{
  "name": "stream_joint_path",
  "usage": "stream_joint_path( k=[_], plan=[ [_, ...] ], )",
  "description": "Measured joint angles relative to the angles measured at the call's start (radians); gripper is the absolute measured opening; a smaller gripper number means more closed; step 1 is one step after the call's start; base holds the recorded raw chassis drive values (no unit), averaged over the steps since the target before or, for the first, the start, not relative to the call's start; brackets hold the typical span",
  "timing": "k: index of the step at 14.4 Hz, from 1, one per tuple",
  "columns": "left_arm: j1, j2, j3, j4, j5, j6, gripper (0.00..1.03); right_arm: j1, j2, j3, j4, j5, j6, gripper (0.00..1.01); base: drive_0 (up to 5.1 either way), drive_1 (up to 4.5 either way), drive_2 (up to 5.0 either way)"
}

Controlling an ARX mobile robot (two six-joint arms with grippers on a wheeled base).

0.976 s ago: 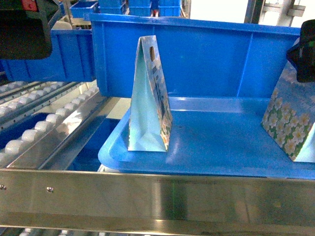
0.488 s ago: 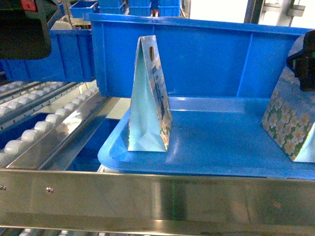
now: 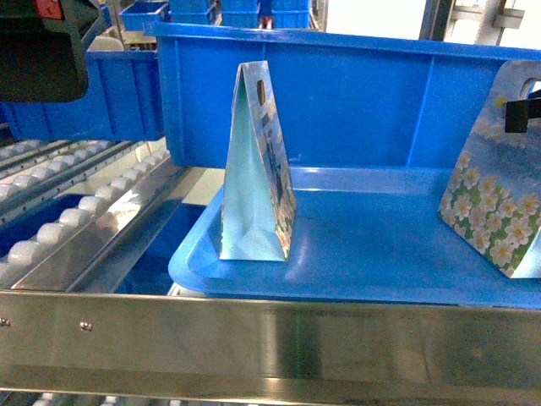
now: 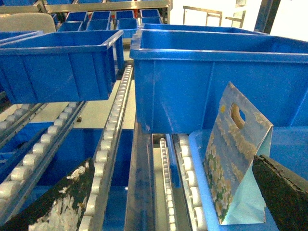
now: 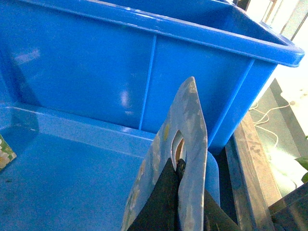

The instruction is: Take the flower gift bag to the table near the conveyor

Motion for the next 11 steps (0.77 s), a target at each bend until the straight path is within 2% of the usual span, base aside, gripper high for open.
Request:
stream_joint_path(
  k=[3, 5, 7, 9, 10, 11],
  plan=[
    [0.0, 0.0, 0.0, 0.0, 0.0, 0.0, 0.98, 0.012, -0.103, -0.024, -0.065, -0.041, 0.005, 0.02, 0.0, 0.0, 0.0],
    [0.0, 0.0, 0.0, 0.0, 0.0, 0.0, 0.98, 0.016, -0.219, -0.024, -0.121, -0.106, 0.012, 0.02, 0.0, 0.0, 0.0],
    [0.0, 0.0, 0.0, 0.0, 0.0, 0.0, 0.98, 0.016, -0.31, -0.017, -0.181, -0.146, 0.013, 0.02, 0.0, 0.0, 0.0],
    [0.0, 0.0, 0.0, 0.0, 0.0, 0.0, 0.98, -0.008, -0.382, 0.024, -0.208, -0.17, 0.014, 0.02, 0.0, 0.0, 0.0],
    [0.0, 0.0, 0.0, 0.0, 0.0, 0.0, 0.98, -0.031, -0.398, 0.038, -0.203, -0.172, 0.014, 0.02, 0.0, 0.0, 0.0],
    [0.0, 0.0, 0.0, 0.0, 0.0, 0.0, 0.98, -0.056, -0.414, 0.05, -0.214, -0.196, 0.017, 0.02, 0.0, 0.0, 0.0]
  ],
)
